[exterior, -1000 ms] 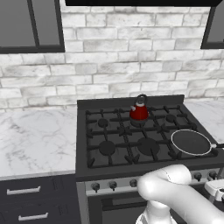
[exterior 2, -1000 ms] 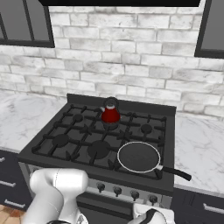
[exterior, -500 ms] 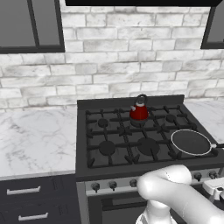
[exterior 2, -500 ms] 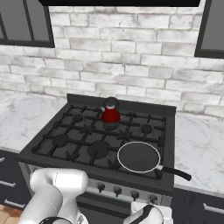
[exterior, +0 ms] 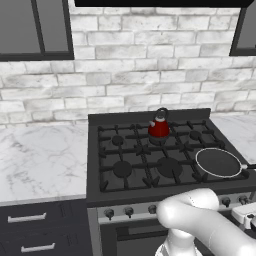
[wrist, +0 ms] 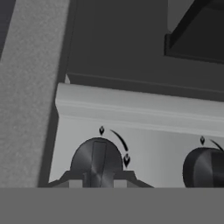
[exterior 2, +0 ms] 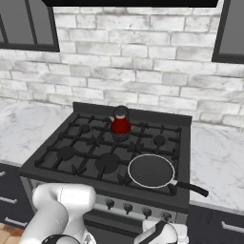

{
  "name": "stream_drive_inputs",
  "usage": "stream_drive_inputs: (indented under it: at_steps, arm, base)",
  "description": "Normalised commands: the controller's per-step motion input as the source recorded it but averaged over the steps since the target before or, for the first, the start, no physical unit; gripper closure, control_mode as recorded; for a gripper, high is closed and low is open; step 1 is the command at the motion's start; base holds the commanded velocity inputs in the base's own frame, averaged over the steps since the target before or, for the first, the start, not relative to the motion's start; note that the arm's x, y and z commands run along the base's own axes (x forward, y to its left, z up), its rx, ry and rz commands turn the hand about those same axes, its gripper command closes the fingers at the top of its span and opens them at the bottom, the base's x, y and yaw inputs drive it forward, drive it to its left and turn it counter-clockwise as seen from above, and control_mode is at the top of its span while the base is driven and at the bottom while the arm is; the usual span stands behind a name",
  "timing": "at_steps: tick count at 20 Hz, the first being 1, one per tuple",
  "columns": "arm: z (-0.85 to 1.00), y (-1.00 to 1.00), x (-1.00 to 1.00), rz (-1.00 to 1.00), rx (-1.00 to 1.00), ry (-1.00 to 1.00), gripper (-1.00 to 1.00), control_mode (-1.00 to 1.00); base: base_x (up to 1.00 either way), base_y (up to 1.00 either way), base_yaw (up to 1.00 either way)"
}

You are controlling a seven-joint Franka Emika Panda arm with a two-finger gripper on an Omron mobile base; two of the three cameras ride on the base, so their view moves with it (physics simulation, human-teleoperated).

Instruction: Pick the pan from the cabinet and place it on the stove. Then turn on the stove burner for the pan.

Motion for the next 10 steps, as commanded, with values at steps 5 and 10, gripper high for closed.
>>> stream_drive_inputs:
  at_steps: [5, 10]
  arm:
    - [0.00, 0.05, 0.01, 0.00, -0.06, 0.01, 1.00, -1.00]
    - [0.01, 0.00, 0.03, 0.00, -0.02, 0.01, 1.00, -1.00]
  base:
    - [0.00, 0.00, 0.00]
    - [0.00, 0.00, 0.00]
